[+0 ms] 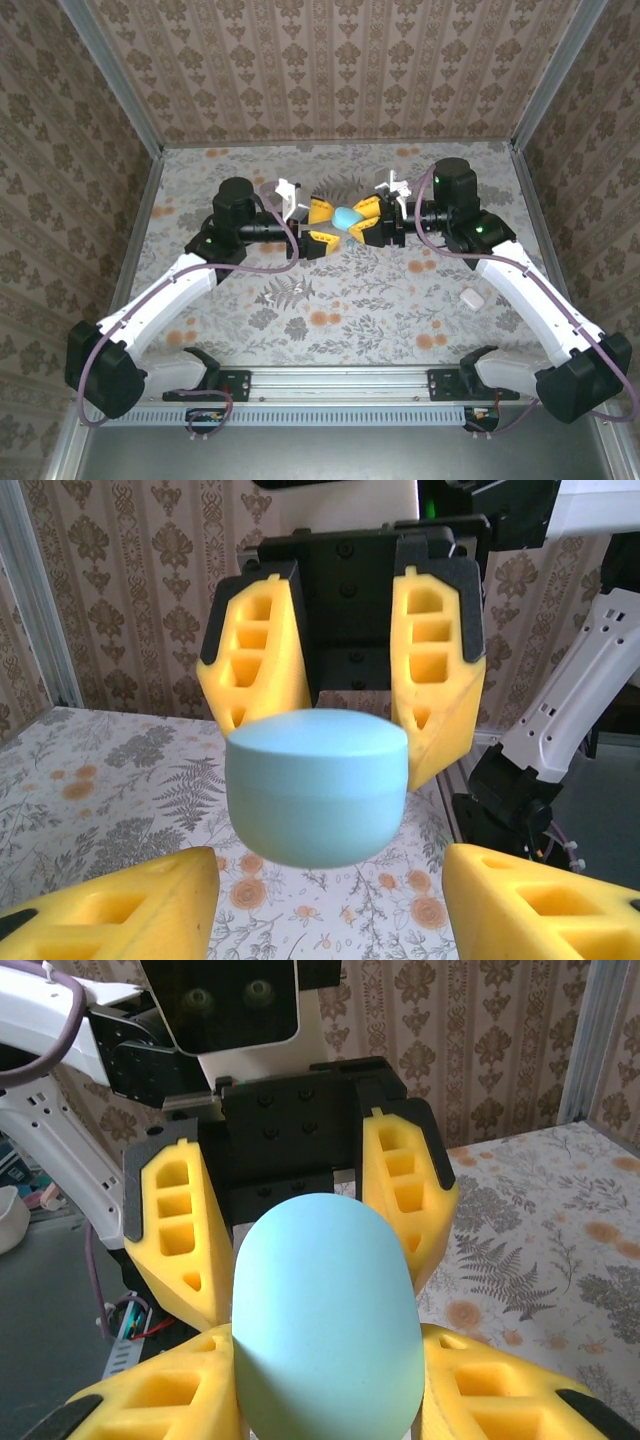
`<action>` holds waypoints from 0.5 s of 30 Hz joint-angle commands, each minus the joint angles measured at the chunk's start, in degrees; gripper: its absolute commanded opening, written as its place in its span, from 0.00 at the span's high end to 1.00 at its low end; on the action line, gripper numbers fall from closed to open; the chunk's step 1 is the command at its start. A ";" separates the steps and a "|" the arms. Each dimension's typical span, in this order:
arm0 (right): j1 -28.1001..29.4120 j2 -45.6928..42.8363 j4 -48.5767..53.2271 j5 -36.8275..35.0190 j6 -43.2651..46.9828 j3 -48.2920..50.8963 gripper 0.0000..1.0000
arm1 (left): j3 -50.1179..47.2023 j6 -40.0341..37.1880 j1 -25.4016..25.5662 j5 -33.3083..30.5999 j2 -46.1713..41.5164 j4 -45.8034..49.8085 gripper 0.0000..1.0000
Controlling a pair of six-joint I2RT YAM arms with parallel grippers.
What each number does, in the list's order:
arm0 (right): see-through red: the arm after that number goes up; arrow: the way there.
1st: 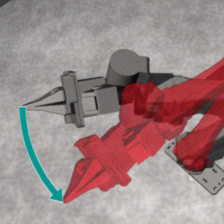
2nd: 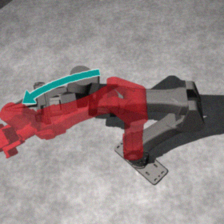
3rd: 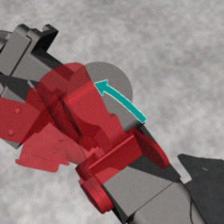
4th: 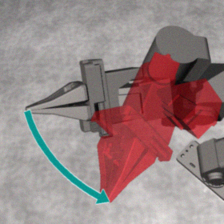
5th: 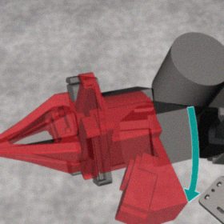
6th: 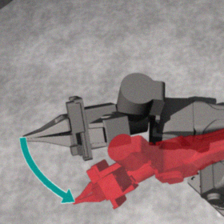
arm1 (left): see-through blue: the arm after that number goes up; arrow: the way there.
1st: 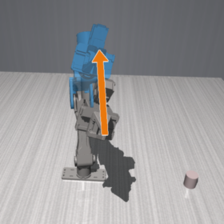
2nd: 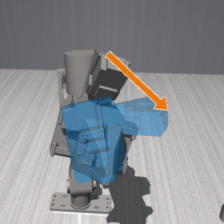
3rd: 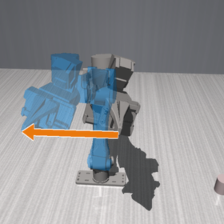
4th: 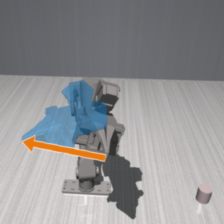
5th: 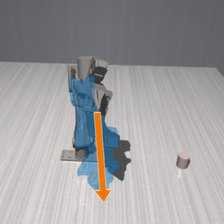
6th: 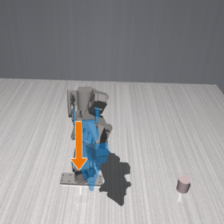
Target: Insert the wireless bluetooth earbuds into the charging case
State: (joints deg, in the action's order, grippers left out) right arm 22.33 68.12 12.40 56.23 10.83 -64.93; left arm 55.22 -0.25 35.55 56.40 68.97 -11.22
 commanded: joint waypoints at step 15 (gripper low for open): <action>-0.02 0.09 -0.20 2.79 2.53 -1.28 0.63 | 4.19 1.19 1.09 0.93 1.83 0.63 0.44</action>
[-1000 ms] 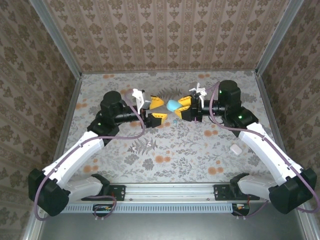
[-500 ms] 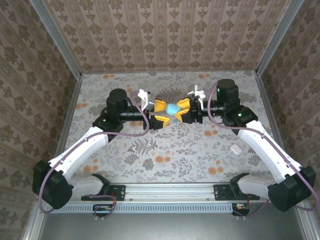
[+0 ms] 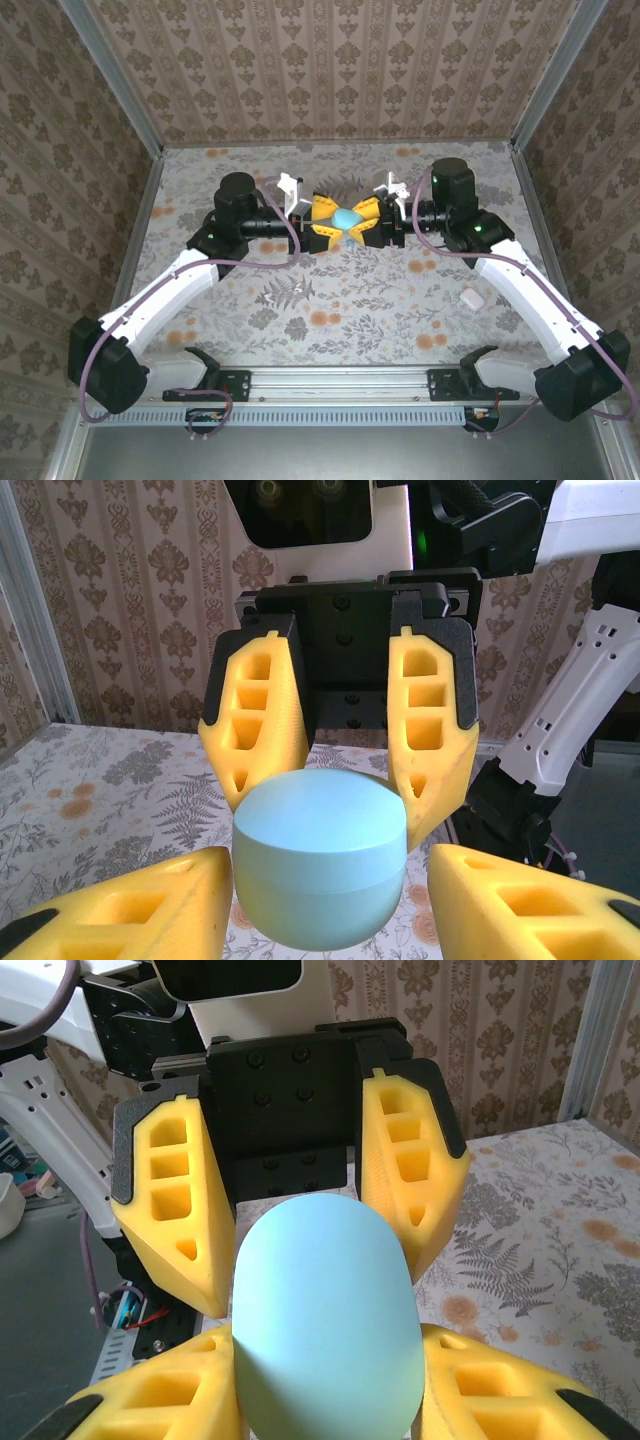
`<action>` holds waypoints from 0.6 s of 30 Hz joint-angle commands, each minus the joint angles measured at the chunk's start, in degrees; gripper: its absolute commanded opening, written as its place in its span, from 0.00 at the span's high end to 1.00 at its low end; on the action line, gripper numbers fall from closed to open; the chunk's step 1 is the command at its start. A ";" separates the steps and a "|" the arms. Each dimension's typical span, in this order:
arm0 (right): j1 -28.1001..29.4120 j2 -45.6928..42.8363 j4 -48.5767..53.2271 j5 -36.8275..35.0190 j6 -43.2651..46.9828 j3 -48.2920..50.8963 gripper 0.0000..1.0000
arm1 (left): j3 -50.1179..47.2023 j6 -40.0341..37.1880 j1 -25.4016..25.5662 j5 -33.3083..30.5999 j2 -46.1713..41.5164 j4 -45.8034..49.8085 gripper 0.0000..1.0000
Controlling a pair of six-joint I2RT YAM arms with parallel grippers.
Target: Insert the wireless bluetooth earbuds into the charging case
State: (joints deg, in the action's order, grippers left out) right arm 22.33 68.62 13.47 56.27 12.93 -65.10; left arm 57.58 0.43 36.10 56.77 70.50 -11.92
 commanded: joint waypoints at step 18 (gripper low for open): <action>-0.09 -1.15 -2.40 1.30 0.43 0.16 0.63 | 2.79 1.82 1.17 -0.30 1.40 1.35 0.48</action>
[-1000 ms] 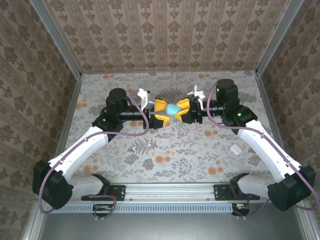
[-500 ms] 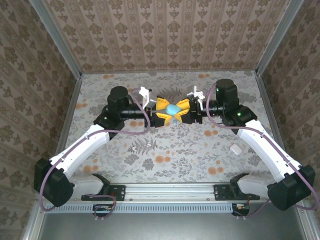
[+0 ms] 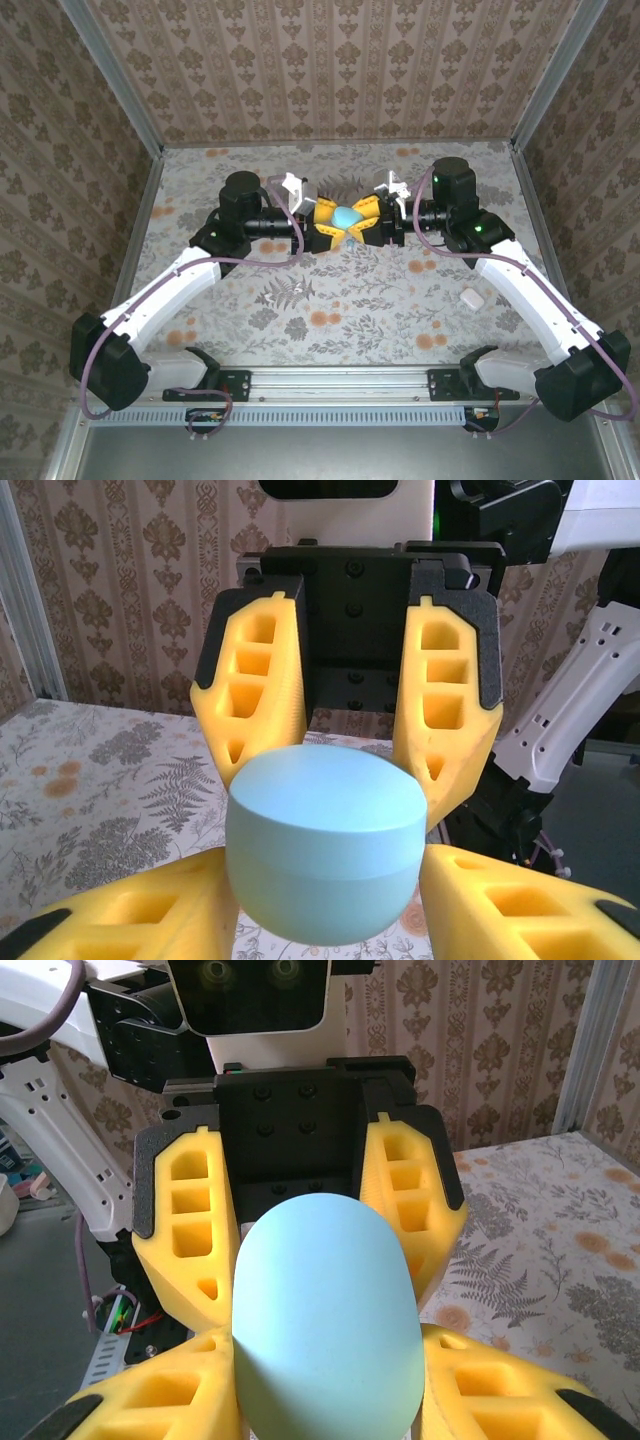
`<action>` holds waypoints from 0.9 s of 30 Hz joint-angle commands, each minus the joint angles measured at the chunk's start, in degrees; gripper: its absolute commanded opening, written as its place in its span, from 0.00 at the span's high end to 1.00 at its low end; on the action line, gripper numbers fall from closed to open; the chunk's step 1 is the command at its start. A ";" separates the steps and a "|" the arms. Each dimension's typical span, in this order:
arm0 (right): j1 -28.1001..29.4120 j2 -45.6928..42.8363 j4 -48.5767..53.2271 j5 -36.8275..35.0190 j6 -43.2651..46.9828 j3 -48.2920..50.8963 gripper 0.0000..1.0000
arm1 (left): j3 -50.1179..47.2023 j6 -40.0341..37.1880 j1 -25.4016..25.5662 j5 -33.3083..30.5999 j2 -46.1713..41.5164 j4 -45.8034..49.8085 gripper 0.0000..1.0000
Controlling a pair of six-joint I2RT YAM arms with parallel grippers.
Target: Insert the wireless bluetooth earbuds into the charging case
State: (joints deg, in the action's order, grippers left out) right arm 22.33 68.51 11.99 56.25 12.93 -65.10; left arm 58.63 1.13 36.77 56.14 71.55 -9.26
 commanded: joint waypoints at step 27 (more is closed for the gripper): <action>-0.17 -2.41 -1.88 -5.80 -2.76 0.76 0.36 | -1.97 4.64 0.84 -4.10 -0.79 -9.48 0.65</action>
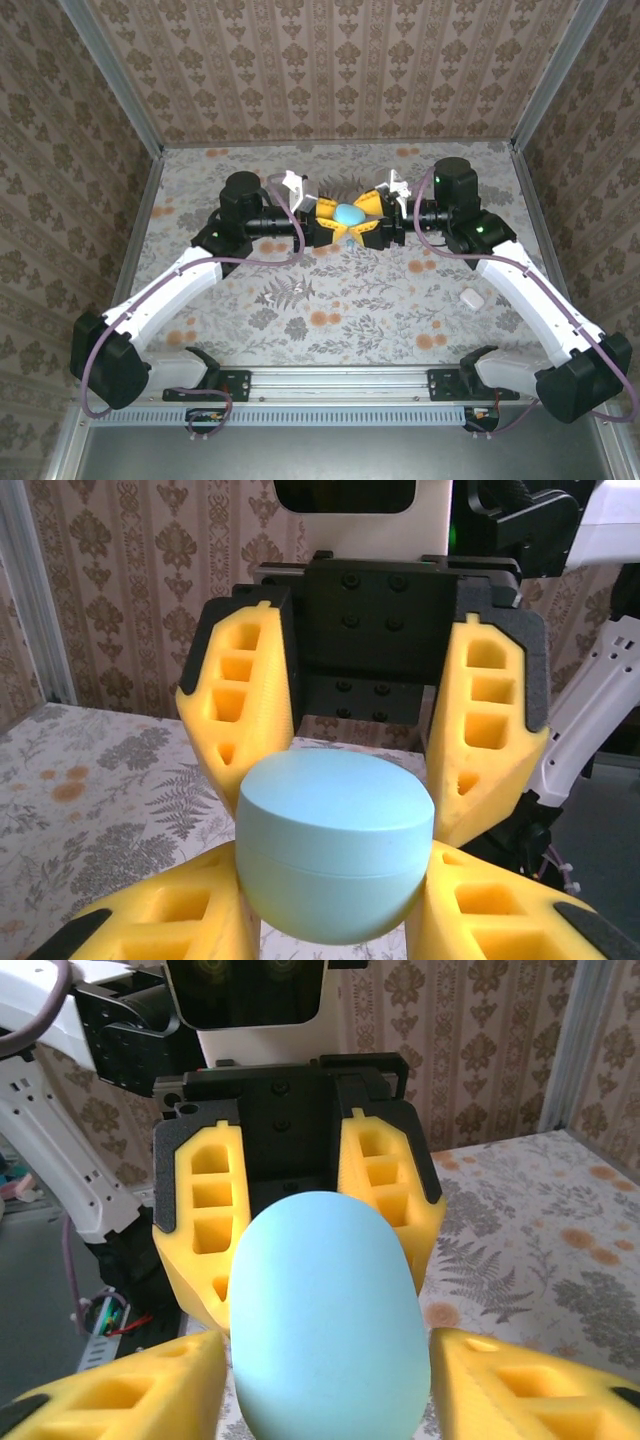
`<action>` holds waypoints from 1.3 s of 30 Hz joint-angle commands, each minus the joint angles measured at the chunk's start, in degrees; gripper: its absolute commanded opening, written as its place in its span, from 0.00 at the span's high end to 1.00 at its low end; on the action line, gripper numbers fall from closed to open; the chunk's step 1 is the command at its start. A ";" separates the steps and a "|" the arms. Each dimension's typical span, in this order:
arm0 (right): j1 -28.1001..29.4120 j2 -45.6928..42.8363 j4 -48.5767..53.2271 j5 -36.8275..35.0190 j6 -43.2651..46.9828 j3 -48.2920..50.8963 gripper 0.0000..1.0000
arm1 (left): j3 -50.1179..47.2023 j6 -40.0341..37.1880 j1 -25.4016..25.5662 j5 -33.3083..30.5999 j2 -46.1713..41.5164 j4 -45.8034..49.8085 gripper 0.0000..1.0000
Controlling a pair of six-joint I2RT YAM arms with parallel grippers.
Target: Insert the wireless bluetooth earbuds into the charging case
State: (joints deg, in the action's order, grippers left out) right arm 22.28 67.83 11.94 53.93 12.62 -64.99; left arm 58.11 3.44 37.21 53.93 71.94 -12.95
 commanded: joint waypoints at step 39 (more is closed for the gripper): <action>-0.64 4.75 4.27 -8.28 -30.32 -9.83 0.28 | -14.24 8.66 2.90 -17.55 -6.11 -28.87 0.66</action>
State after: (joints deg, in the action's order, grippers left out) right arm 22.00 72.38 16.93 48.42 -15.75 -72.44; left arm 44.21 10.98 39.77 35.07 67.35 -39.16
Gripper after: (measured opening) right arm 0.722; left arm 0.340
